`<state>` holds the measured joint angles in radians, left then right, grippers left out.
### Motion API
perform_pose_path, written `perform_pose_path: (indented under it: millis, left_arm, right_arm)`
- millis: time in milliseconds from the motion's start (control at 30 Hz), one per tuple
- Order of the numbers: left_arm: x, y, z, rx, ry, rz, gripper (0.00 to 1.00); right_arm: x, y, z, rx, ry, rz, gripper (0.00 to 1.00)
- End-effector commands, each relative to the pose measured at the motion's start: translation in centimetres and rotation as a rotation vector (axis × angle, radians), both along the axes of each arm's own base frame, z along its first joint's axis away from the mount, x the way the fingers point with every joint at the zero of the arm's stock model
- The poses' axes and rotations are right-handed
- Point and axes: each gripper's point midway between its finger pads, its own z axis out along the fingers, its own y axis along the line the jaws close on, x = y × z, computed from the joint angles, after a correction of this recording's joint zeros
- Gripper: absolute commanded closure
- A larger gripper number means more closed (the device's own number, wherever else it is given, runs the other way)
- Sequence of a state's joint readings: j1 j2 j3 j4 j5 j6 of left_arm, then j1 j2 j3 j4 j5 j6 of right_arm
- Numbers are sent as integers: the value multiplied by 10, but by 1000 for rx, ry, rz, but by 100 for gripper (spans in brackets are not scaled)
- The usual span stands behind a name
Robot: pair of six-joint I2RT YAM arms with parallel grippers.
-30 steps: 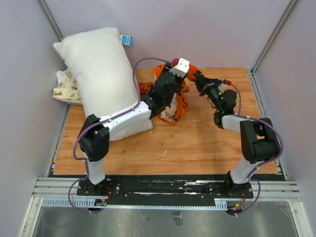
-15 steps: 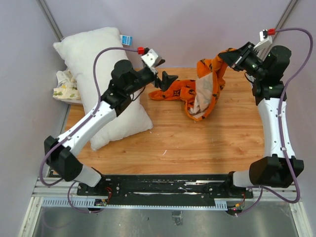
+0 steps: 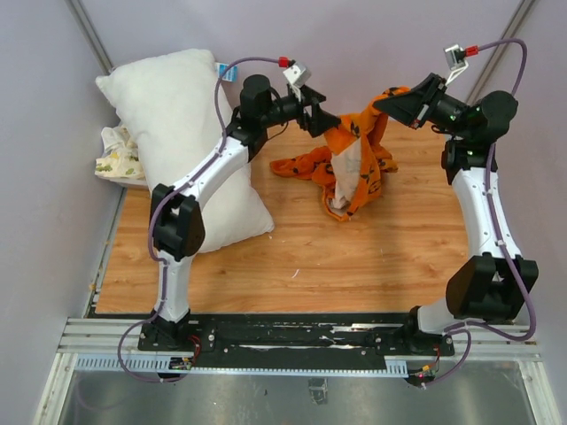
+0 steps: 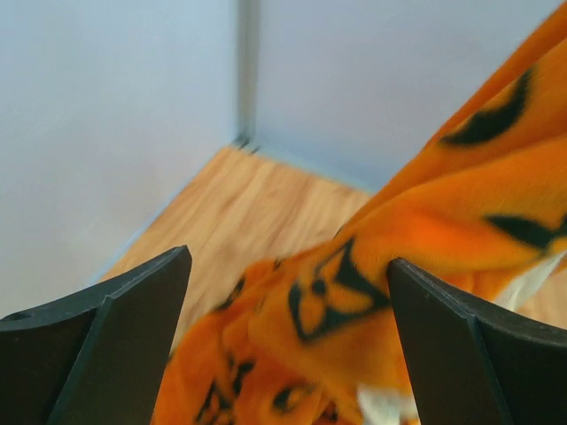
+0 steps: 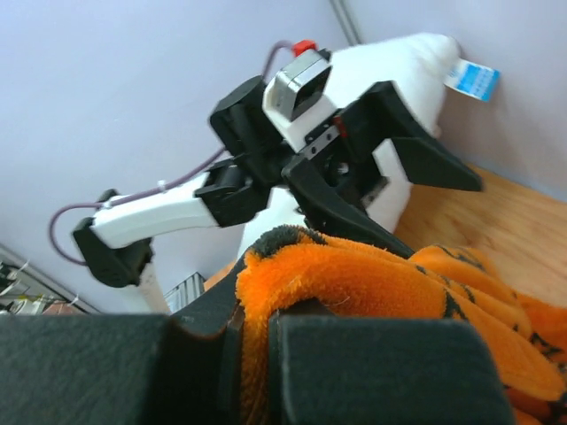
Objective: Remove the pillowcase from the pillow
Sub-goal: Fold the pillowcase at the center of the board.
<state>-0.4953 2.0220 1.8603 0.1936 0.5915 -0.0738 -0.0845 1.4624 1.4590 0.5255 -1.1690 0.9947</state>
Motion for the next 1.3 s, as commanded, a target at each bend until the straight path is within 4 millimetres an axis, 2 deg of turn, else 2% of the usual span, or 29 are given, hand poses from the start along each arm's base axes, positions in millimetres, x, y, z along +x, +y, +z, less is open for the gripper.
perform_pose_path:
  millis: [0,67,100,133,167,200,300,333,400,467,567,600,633,667,700,767,833,900,933,1000,1133,1200,1267]
  left_arm:
    - [-55,-38,38,-92,-47,-468,3]
    - [-75,-43,28,-125,-18,-632,6]
    - [-92,-39,25,-158,49,-707,8]
    - [-110,-34,26,-183,35,-772,10]
    - [-124,-30,25,-192,25,-823,17]
    - [-136,-26,21,-182,39,-872,30]
    - [-159,-14,18,-159,38,-943,89]
    - [-163,-10,19,-154,36,-951,98]
    - [-165,-2,27,-153,24,-945,100]
    - [-159,9,41,-177,15,-904,100]
    - [-134,29,69,-221,8,-763,100]
    - [-120,33,76,-219,-14,-682,100]
    - [-98,34,81,-198,-11,-544,100]
    - [-61,36,81,-143,-15,-287,100]
    - [-44,35,94,-6,-204,-73,100]
    - [-23,49,130,79,-284,243,100]
    - [-29,65,167,39,-327,351,100]
    - [-40,90,205,-33,-400,483,100]
    - [-47,104,221,-58,-431,563,100]
    - [-72,129,254,-99,-504,694,100]
    - [-138,158,299,-167,-676,791,100]
    - [-159,165,314,-162,-704,813,100]
    - [-176,168,322,-157,-733,819,100]
  right_arm:
    - [-36,14,28,45,-142,181,99]
    - [-36,14,28,68,-131,206,99]
    - [-35,14,29,75,-130,214,99]
    - [-35,14,29,83,-125,219,99]
    - [-33,14,29,88,-121,219,99]
    - [-32,14,30,91,-120,218,99]
    - [-30,14,32,101,-117,211,99]
    - [-30,14,33,105,-119,208,99]
    - [-31,14,36,106,-120,207,99]
    - [-33,14,40,103,-122,206,99]
    - [-36,14,49,89,-131,202,99]
    - [-37,14,54,82,-132,197,99]
    - [-39,14,58,70,-138,189,99]
    - [-39,14,63,54,-143,176,99]
    - [-38,16,66,34,-131,160,99]
    - [-35,19,74,-28,-120,95,99]
    - [-33,21,83,-148,-149,-50,99]
    - [-39,16,100,-254,-195,-203,99]
    - [-42,13,108,-258,-195,-246,99]
    - [-53,4,128,-244,-229,-325,99]
    - [-91,-2,159,-174,-365,-380,99]
    - [-104,1,165,-154,-401,-362,99]
    - [-105,3,165,-154,-400,-346,99]
